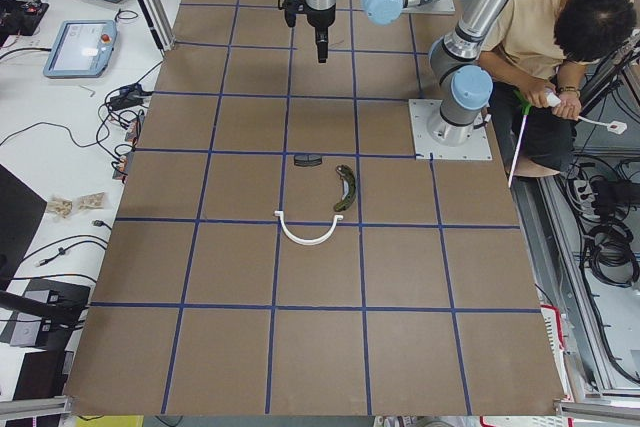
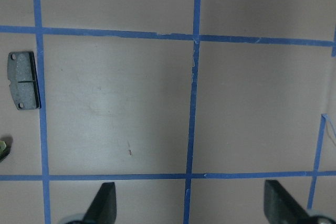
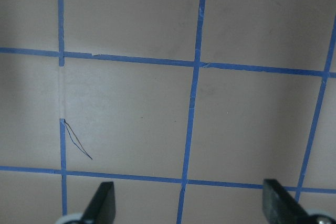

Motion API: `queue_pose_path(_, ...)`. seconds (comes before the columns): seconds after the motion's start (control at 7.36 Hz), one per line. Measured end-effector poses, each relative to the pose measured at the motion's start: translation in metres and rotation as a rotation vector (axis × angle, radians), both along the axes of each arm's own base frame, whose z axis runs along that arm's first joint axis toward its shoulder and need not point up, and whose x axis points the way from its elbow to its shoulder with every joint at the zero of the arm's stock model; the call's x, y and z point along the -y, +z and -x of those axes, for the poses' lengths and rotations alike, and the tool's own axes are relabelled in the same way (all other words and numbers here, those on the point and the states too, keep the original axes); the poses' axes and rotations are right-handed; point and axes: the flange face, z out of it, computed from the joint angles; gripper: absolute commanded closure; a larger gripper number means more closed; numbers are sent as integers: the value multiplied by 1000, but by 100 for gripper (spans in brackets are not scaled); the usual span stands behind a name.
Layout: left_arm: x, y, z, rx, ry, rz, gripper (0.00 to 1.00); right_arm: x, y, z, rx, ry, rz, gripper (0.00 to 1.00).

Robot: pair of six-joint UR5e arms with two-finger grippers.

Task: Place bearing gear from tray to pile

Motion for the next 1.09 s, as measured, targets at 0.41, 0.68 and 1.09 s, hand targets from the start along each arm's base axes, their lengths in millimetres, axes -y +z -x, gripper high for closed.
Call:
queue_pose_path(0.41,6,-1,9,4,68,10,0,2,-2,5,1,24,8,0)
queue_pose_path(0.68,1,0,45,62,15,23,0,14,-4,47,-2,57,11,0)
queue_pose_path(1.09,-12,13,68,100,-37,57,0,29,-7,198,-55,137,10,0)
